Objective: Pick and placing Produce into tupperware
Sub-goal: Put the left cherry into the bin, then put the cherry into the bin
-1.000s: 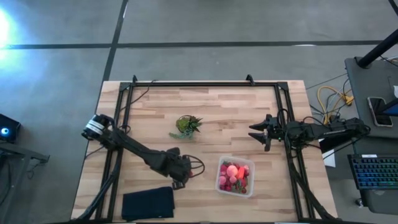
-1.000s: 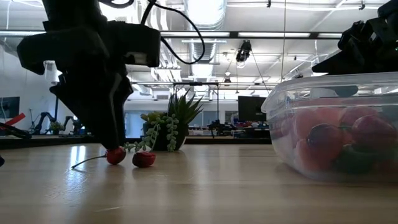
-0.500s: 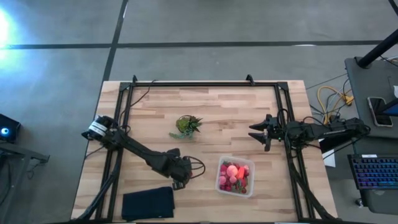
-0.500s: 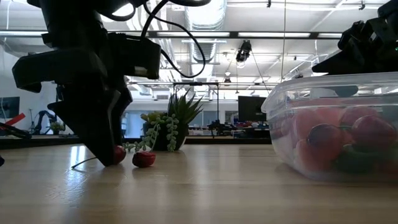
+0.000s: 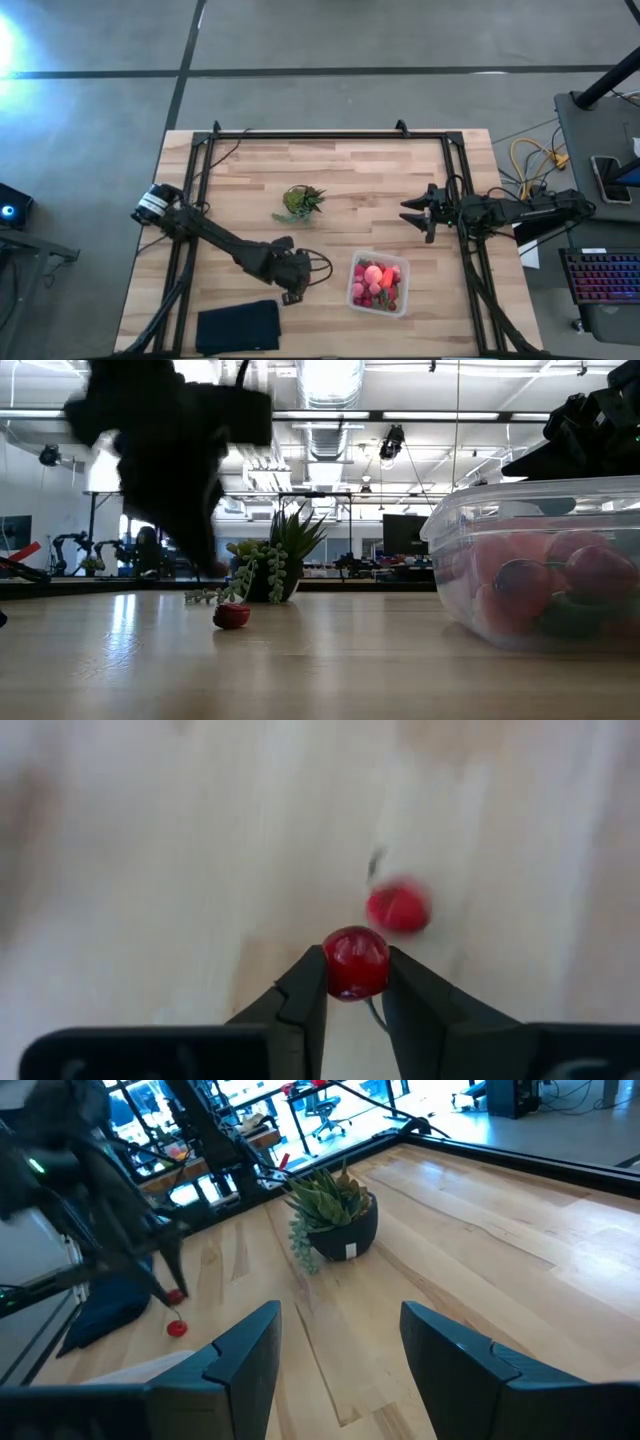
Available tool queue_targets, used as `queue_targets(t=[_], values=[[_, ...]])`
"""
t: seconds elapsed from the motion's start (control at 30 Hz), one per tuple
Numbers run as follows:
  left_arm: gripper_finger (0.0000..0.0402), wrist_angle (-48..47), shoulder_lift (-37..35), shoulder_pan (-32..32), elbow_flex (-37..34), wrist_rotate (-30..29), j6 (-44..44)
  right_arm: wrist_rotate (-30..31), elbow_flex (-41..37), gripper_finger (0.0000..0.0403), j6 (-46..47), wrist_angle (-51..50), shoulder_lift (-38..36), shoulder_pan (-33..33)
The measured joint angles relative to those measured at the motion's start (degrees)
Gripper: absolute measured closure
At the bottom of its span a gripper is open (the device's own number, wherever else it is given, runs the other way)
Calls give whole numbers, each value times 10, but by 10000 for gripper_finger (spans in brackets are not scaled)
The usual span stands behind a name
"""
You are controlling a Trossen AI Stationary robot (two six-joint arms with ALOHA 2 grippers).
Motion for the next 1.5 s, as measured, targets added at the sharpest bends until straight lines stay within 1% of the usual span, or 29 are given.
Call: queue_targets(t=[0.1, 0.2, 0.3, 0.4, 0.5, 0.67, 0.77, 0.83, 0.93, 1.07, 1.13, 1.27, 1.33, 1.37, 1.5], values=[[338, -5, -23, 3, 40, -32, 11, 0, 0, 204, 0, 0, 0, 0], [339, -1, -39, 15, 101, -55, 69, 0, 0, 204, 0, 0, 0, 0], [339, 21, -40, 42, 159, -50, 127, 0, 0, 204, 0, 0, 0, 0], [339, 71, -11, 77, 201, -14, 154, 0, 0, 204, 0, 0, 0, 0], [338, 105, 38, 103, 247, 34, 166, 0, 0, 204, 0, 0, 1, 0], [316, 81, 125, 102, 351, 71, 190, 0, 0, 204, 0, 0, 2, 0], [295, 62, 166, 93, 395, 73, 200, 0, 0, 204, 0, 0, 4, 0], [280, 47, 187, 91, 415, 86, 197, 0, 0, 204, 0, 0, 4, 0], [260, 45, 199, 88, 423, 115, 190, 0, 0, 204, 0, 0, 4, 0], [238, 27, 200, 87, 423, 118, 169, 0, 0, 204, 0, 0, 4, 0], [227, -12, 189, 87, 422, 103, 168, 0, 0, 204, 0, 0, 4, 0], [214, -145, 134, 87, 417, 56, 165, 0, 0, 204, 0, 0, 4, 0], [212, -199, 105, 84, 395, 43, 159, 0, 0, 204, 0, 1, 4, 0], [212, -211, 92, 82, 380, 39, 146, 0, 0, 204, 0, 0, 4, 0], [211, -211, 42, 68, 286, 46, 78, 0, 0, 204, 0, 0, 7, 0]])
